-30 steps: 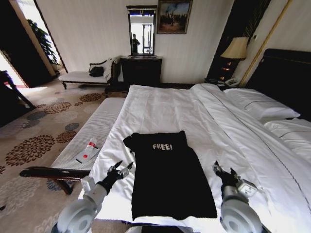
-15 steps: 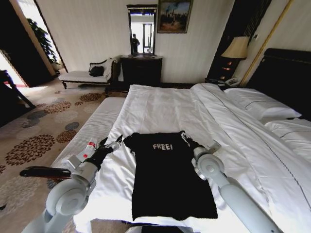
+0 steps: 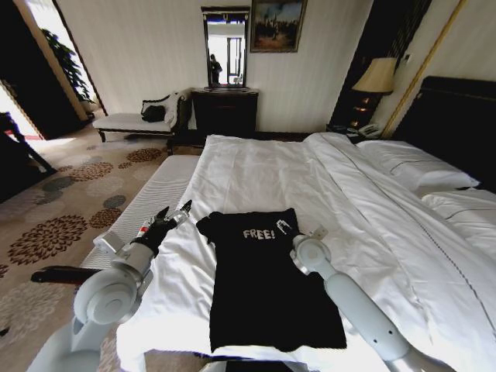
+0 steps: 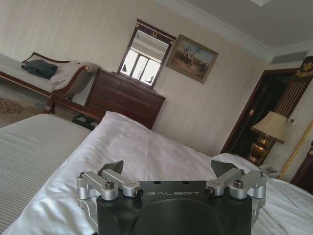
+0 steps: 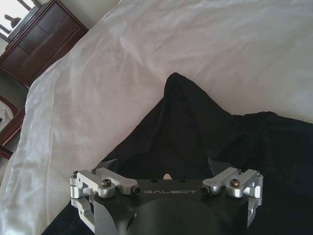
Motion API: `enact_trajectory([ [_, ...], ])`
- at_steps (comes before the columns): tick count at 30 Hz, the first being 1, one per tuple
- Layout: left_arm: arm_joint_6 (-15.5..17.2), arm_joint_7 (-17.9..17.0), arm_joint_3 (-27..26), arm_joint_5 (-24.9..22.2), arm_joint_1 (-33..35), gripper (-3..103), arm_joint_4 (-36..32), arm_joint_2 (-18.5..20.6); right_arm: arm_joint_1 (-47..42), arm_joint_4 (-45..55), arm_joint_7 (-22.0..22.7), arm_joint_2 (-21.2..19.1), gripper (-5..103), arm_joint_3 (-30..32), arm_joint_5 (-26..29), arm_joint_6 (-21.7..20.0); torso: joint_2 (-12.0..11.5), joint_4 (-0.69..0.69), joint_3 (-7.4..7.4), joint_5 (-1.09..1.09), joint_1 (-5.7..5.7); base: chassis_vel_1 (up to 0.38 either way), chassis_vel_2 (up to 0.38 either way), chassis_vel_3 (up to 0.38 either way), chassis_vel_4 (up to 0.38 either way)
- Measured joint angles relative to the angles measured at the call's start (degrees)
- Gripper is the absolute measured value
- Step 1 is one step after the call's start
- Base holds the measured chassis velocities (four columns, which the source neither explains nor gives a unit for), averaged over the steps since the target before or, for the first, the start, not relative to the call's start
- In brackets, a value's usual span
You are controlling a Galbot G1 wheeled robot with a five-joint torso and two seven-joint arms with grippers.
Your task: Fold the clothes on the bed.
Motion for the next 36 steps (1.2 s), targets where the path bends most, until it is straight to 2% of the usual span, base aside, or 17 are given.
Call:
enact_trajectory([
  [3,0.34,-0.14,-0.03,0.6,-0.14,100,0.85,0.2,1.41,-1.82,0.44,3.51,100,0.59,0.28,0.14,0.0,0.02,0.0,-0.01,0.0,0.0,0.0,0.0,0.0],
  [4,0.34,-0.14,-0.03,0.6,-0.14,100,0.85,0.2,1.41,-1.82,0.44,3.51,100,0.59,0.28,0.14,0.0,0.02,0.0,-0.01,0.0,0.0,0.0,0.0,0.0],
  [8,1.02,-0.52,1.03,0.64,-1.62,100,1.43,-0.34,1.81,-5.41,0.33,7.4,100,0.23,-2.28,0.23,0.0,0.01,0.0,0.01,0.0,0.0,0.0,0.0,0.0],
  [14,1.53,-1.39,0.82,-1.19,-3.57,100,2.27,0.06,1.58,-6.93,0.31,7.05,100,0.15,-3.55,0.25,0.0,0.0,0.0,0.0,0.0,0.0,0.0,0.0,0.0],
  [18,2.71,-3.61,-0.76,-6.55,-5.94,100,2.74,0.32,1.37,-9.31,0.04,5.56,100,0.21,-5.0,0.26,0.0,-0.01,0.0,0.01,0.0,0.0,0.0,0.0,0.0],
  [31,3.06,-3.8,-2.01,-6.52,-3.69,100,1.55,-0.14,1.58,-10.34,-0.4,5.27,100,0.38,-6.04,0.59,0.0,0.01,0.0,0.01,0.0,0.0,0.0,0.0,0.0],
  [32,3.07,-3.77,-2.08,-6.37,-3.31,100,1.43,-0.23,1.75,-10.72,-0.56,5.22,103,0.35,-6.3,0.6,0.0,0.01,0.0,0.01,0.0,0.0,0.0,0.0,0.0],
  [36,3.07,-3.67,-2.13,-6.17,-2.7,100,1.14,-0.51,2.27,-12.32,-0.93,5.25,97,0.36,-6.89,0.99,0.0,0.01,0.0,0.01,0.0,0.0,0.0,0.0,0.0],
])
